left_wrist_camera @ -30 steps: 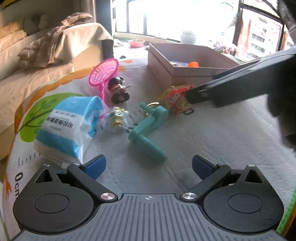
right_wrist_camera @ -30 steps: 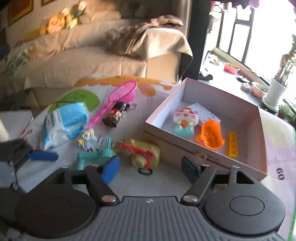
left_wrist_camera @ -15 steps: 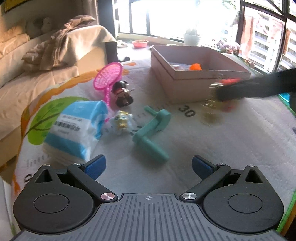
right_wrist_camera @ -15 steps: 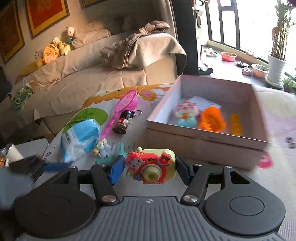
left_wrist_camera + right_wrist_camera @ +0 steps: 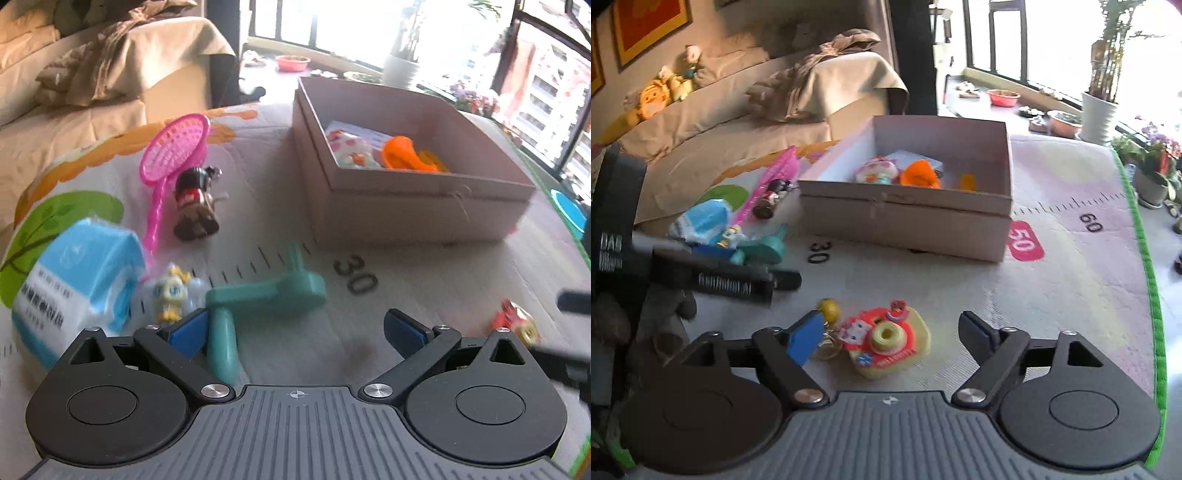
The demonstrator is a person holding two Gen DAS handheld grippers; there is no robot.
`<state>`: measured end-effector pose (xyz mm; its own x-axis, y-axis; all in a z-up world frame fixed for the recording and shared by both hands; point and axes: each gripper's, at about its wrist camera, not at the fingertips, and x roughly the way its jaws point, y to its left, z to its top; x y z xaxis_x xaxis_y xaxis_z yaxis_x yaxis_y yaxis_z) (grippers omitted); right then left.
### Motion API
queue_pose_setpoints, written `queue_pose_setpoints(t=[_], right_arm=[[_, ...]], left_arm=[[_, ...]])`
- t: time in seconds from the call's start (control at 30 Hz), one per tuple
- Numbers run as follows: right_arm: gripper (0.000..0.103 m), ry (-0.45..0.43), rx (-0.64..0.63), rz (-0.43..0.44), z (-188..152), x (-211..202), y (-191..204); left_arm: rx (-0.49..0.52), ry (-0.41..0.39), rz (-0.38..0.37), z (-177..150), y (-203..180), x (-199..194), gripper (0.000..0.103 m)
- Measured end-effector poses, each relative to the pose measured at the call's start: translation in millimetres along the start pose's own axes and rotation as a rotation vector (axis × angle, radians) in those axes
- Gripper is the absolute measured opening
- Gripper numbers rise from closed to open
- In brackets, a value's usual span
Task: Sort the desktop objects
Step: 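Grasp the Hello Kitty keychain toy with the right tool and set it down, then grasp the teal crank toy with the left tool and move it aside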
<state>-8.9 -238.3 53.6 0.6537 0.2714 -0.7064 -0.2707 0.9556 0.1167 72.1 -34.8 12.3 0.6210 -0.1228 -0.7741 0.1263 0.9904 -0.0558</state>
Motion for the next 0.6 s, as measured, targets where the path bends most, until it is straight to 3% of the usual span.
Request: queue_pose_setpoints(t=[0.17,0.23,0.3,0.5,0.6], right_arm=[[0.085,0.005,-0.012,-0.072,-14.6,8.9,-5.3],[0.090,0.001,-0.004,-0.076,-18.0,9.4,-7.9],[0.092,-0.006,0.008,-0.080,-20.7,8.9,-10.7],[0.096,-0.018,0.022,-0.084,-23.1,9.6,-11.7],[0.097,-0.025,0.010,-0.087,-25.6,8.9,-9.8]], left_arm=[[0.011,-0.030,0.054,3.5,1.1,7.3,0.100],[0.031,-0.061,0.072,-0.1,2.7,4.2,0.082],[0.048,-0.081,0.063,-3.6,5.8,-0.9,0.076],[0.091,-0.091,0.042,-23.7,13.8,-19.7,0.076],[0.135,-0.067,-0.038,-40.7,16.6,-35.7,0.076]])
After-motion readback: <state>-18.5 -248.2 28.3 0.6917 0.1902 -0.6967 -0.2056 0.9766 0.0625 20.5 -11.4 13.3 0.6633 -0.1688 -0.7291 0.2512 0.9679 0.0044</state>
